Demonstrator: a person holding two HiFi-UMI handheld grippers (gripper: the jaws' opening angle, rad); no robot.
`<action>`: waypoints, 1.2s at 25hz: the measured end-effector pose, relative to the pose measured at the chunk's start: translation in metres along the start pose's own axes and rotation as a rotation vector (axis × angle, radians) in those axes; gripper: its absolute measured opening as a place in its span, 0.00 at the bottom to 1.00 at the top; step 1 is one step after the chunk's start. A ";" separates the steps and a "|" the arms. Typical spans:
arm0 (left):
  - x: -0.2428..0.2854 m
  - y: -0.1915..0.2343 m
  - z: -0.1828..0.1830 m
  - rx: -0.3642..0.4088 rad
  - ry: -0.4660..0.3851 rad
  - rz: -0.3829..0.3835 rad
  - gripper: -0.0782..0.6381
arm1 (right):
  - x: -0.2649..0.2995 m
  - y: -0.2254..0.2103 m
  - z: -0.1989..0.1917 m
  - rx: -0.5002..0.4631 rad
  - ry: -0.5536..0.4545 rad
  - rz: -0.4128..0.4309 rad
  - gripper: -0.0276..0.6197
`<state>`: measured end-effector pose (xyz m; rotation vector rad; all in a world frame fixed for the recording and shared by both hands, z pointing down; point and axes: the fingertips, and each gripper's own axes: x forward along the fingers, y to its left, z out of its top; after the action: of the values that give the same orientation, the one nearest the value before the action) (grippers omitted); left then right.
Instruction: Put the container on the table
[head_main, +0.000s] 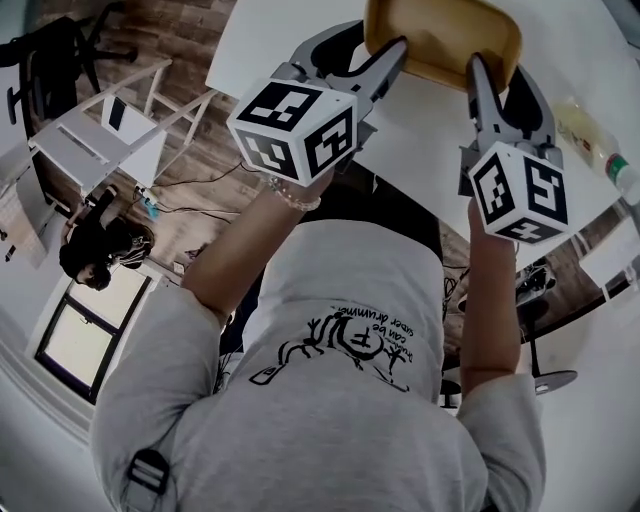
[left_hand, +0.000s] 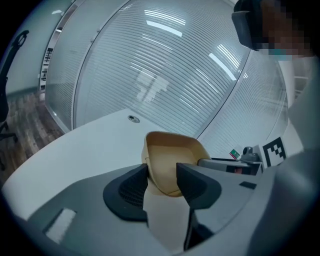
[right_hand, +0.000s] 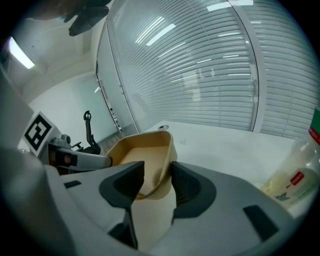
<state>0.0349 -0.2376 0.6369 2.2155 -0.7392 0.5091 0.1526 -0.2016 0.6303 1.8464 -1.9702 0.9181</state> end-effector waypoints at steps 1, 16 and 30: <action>0.003 0.003 -0.002 0.002 0.002 0.002 0.35 | 0.004 -0.001 -0.004 0.003 0.005 0.000 0.29; 0.020 0.016 -0.020 0.007 0.059 0.026 0.35 | 0.020 -0.009 -0.027 0.034 0.067 -0.006 0.29; 0.028 0.018 -0.023 0.030 0.081 0.041 0.35 | 0.029 -0.015 -0.043 0.075 0.143 0.011 0.29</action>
<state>0.0409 -0.2403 0.6770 2.1978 -0.7399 0.6303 0.1537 -0.1970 0.6840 1.7572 -1.8862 1.1089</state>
